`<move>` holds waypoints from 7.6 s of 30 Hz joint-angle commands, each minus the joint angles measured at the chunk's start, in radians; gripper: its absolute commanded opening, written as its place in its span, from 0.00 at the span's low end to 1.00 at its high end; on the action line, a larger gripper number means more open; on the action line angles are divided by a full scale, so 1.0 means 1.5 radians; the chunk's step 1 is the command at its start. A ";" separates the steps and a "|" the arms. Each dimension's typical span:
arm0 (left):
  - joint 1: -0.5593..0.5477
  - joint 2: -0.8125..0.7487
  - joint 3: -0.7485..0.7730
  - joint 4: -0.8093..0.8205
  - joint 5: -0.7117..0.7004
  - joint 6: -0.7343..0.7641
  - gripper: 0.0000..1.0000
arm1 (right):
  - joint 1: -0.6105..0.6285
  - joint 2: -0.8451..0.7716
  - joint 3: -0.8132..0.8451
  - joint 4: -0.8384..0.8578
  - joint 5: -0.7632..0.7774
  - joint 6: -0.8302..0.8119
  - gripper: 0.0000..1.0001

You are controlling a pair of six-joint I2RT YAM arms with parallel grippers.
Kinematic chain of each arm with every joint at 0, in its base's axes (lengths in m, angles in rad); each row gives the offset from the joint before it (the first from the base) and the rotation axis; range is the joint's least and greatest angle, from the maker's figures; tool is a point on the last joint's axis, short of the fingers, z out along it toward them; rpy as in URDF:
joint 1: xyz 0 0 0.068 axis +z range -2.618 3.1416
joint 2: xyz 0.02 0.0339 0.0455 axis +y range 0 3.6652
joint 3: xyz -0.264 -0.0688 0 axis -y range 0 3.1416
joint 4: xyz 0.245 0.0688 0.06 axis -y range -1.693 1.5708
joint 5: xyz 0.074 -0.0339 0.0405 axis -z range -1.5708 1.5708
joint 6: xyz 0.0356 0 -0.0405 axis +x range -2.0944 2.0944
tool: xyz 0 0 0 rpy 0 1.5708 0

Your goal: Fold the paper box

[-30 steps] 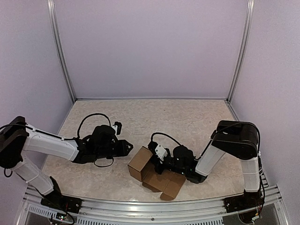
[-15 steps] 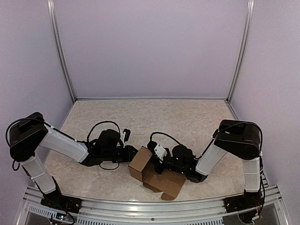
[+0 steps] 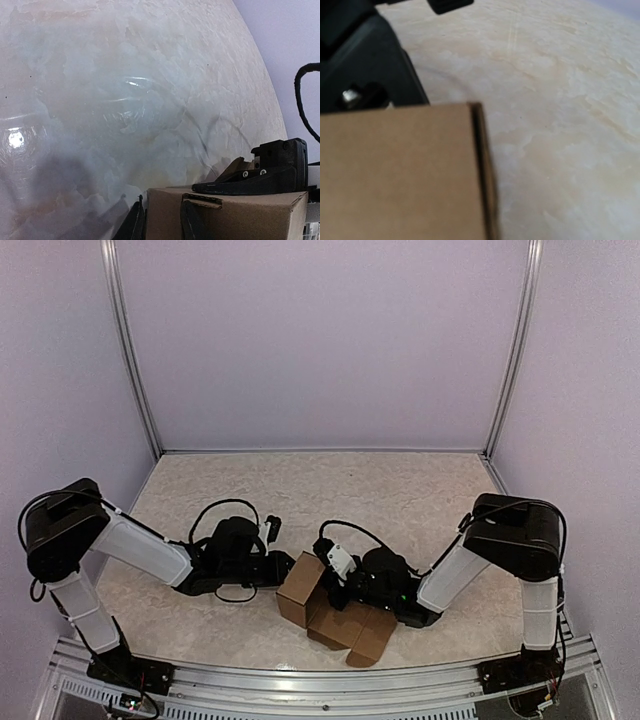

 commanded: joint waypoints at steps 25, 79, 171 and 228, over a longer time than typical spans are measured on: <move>0.024 -0.193 0.011 -0.319 -0.163 0.073 0.59 | 0.004 -0.120 0.069 -0.333 -0.024 -0.100 0.00; -0.109 -0.305 0.055 -0.482 -0.347 0.135 0.65 | 0.005 -0.148 0.564 -1.431 -0.014 -0.347 0.54; -0.174 -0.505 -0.036 -0.396 -0.408 0.250 0.82 | -0.032 -0.176 0.793 -1.567 -0.092 -0.339 0.00; -0.142 -0.238 0.021 -0.146 -0.130 0.544 0.31 | -0.019 -0.133 0.833 -1.580 -0.128 -0.337 0.00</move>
